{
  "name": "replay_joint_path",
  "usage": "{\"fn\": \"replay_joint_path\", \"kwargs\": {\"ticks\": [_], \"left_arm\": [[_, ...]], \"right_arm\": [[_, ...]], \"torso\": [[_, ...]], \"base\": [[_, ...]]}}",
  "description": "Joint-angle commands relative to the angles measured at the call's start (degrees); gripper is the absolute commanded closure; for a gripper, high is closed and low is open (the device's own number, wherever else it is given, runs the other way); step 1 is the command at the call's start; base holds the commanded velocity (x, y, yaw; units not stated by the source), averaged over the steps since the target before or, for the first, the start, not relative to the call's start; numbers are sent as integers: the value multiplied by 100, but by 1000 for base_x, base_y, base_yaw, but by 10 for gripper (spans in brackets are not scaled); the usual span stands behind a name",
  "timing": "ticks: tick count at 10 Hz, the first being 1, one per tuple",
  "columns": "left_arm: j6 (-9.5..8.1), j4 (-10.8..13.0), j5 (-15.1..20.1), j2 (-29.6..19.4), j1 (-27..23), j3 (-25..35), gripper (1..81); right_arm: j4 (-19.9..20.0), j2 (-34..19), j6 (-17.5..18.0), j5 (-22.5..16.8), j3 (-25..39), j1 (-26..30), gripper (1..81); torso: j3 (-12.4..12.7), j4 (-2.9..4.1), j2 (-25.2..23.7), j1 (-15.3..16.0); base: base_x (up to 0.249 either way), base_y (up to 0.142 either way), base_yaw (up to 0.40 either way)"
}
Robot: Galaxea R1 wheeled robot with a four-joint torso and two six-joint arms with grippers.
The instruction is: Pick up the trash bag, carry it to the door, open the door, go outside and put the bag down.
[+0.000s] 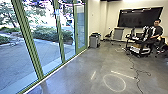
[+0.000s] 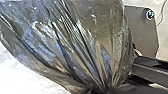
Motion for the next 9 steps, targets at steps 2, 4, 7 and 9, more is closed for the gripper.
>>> {"fn": "replay_joint_path", "kwargs": {"ticks": [2, 4, 7, 9], "left_arm": [[39, 18, 388, -23, -283, -5, 811], [39, 18, 388, -23, -283, -5, 811], [39, 18, 388, -23, -283, -5, 811], [39, 18, 388, -23, -283, -5, 811]], "right_arm": [[-6, 9, -16, -356, 18, 273, 10], [-6, 9, -16, -356, 18, 273, 10], [-6, 9, -16, -356, 18, 273, 10], [-6, 9, -16, -356, 18, 273, 10]], "torso": [[0, 0, 0, 0], [0, 0, 0, 0], [0, 0, 0, 2], [0, 0, 0, 2]], "base": [[184, 0, 0], [184, 0, 0], [184, 0, 0], [184, 0, 0]]}}
